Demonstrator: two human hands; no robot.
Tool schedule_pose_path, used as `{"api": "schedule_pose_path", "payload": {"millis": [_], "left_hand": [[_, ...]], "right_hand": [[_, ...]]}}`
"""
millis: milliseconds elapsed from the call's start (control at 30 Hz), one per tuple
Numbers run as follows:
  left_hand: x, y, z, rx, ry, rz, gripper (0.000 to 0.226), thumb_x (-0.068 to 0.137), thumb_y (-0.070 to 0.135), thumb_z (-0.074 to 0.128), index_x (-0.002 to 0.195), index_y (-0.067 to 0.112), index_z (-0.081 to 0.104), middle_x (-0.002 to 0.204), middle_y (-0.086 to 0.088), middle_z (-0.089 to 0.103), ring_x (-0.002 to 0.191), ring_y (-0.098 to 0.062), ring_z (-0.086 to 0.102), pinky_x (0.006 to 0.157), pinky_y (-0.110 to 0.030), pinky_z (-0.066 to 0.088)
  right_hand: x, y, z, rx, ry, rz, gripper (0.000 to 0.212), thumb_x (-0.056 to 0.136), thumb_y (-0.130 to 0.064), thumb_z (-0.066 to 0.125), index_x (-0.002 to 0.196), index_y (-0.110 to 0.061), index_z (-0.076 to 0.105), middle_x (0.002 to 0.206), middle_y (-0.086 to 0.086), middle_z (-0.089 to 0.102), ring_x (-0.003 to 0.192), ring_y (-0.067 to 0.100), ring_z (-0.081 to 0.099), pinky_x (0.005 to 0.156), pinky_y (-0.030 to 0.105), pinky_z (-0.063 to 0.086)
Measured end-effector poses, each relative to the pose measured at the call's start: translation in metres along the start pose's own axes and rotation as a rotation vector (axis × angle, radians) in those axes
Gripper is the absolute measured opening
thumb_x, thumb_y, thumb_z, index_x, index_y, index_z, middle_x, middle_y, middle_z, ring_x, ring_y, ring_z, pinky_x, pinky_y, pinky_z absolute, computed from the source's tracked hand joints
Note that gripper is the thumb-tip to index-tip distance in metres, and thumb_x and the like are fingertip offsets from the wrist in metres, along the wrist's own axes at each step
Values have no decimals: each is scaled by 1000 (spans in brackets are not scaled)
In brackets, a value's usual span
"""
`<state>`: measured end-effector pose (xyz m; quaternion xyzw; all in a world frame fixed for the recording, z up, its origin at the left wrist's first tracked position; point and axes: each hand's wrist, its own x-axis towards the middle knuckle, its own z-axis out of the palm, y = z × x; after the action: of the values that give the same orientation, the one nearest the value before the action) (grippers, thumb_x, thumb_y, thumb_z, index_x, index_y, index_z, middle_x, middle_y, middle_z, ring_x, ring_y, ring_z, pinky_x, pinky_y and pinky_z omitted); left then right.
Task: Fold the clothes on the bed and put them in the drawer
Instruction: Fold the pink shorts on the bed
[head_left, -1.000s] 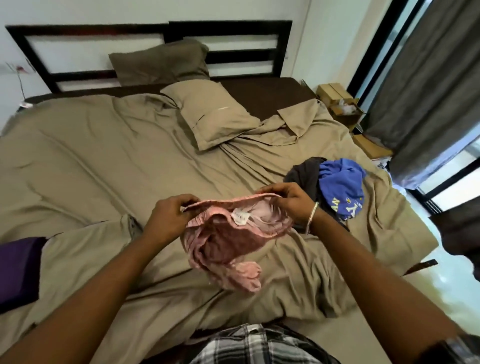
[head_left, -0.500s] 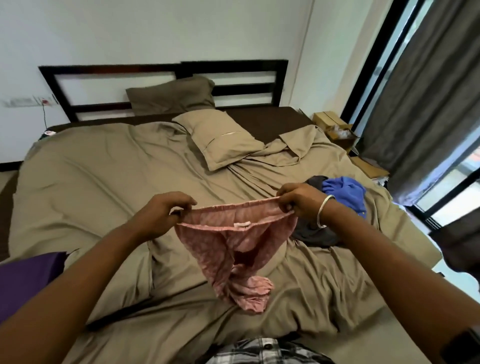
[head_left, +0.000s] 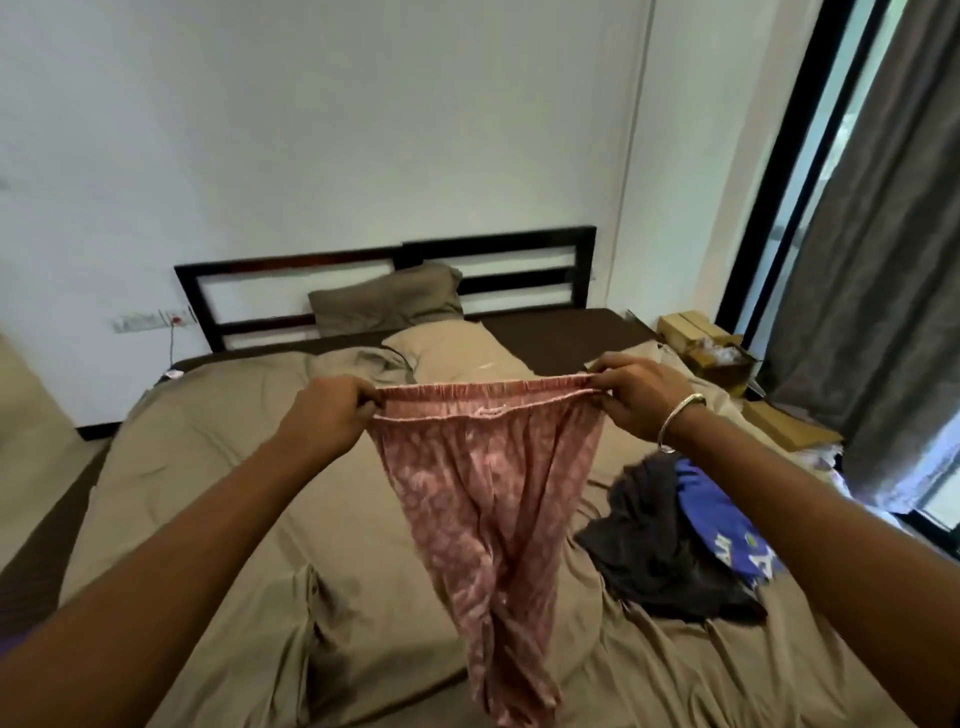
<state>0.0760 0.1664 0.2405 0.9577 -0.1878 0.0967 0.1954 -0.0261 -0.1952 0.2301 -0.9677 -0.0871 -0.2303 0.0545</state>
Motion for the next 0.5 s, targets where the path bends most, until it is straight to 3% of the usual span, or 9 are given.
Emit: {"api": "schedule_pose_path", "payload": {"millis": [133,267,400,500], "left_hand": [[46,45,-39,21,250,-103,23,92,19,52,92,9,73,88,-17,70,84,-37,65,76,-41,55],[80,87,-74,-285,426,-315,28,72,34,55,82,11,69,80,-10,69,81,-34,64,79,-39,56],[104,90,-92,-412,427,-343,19,67,20,55,74,14,72,72,-6,71,71,-32,69,68,-42,61],[112,91,-101,-397,409,-416,15,77,9,53,71,5,66,73,-15,69,70,-36,68,63,-38,59]], "right_hand": [[55,15,-46,150,173,-61,14,75,-11,80,88,-17,81,93,-1,74,74,19,69,65,29,54],[96,16,-86,196,221,-179,7,71,-14,86,75,-12,80,88,-1,74,61,8,60,59,26,52],[123,27,-113,149,234,-116,16,78,-25,82,69,-11,79,86,1,75,66,19,65,62,23,40],[128,36,-115,164,249,-22,20,75,-25,80,61,-12,74,65,-4,67,60,17,62,60,22,37]]}}
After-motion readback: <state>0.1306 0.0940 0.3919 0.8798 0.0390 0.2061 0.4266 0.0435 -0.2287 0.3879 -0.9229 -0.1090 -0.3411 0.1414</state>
